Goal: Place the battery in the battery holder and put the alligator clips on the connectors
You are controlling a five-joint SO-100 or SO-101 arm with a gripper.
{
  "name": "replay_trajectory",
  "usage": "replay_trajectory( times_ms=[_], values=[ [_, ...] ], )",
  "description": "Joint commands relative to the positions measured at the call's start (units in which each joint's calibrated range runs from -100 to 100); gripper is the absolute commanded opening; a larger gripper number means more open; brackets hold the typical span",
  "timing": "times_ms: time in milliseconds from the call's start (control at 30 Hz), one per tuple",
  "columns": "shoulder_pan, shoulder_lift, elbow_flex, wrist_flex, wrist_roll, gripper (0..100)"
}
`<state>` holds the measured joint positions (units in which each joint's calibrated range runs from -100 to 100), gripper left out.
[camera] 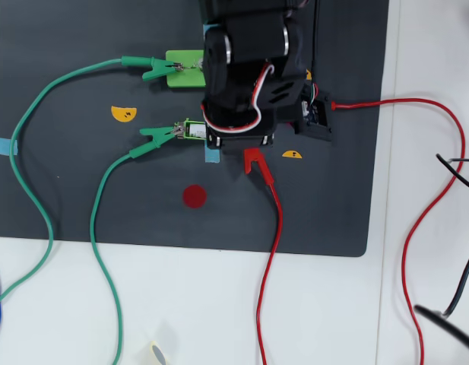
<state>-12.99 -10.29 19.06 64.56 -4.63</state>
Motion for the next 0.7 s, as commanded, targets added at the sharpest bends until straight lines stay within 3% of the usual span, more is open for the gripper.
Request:
replay_trajectory(
  times_ms=[0,167,233,300,567,667],
  values=[
    [-4.9,-13.9,3.6,3.5,-2.4,2],
    [-27.8,-19.7,8.0,-0.7,-9.7,2],
    [-31.1,-18.8,8.9,-3.4,-12.7,2],
    [-34.1,-13.7,10.3,-10.6,-18.2,2],
    [-36.2,6.2,4.5,-11.5,-19.2,7],
    [-35.7,8.7,3.9,-12.1,-20.8,19]
  ],
)
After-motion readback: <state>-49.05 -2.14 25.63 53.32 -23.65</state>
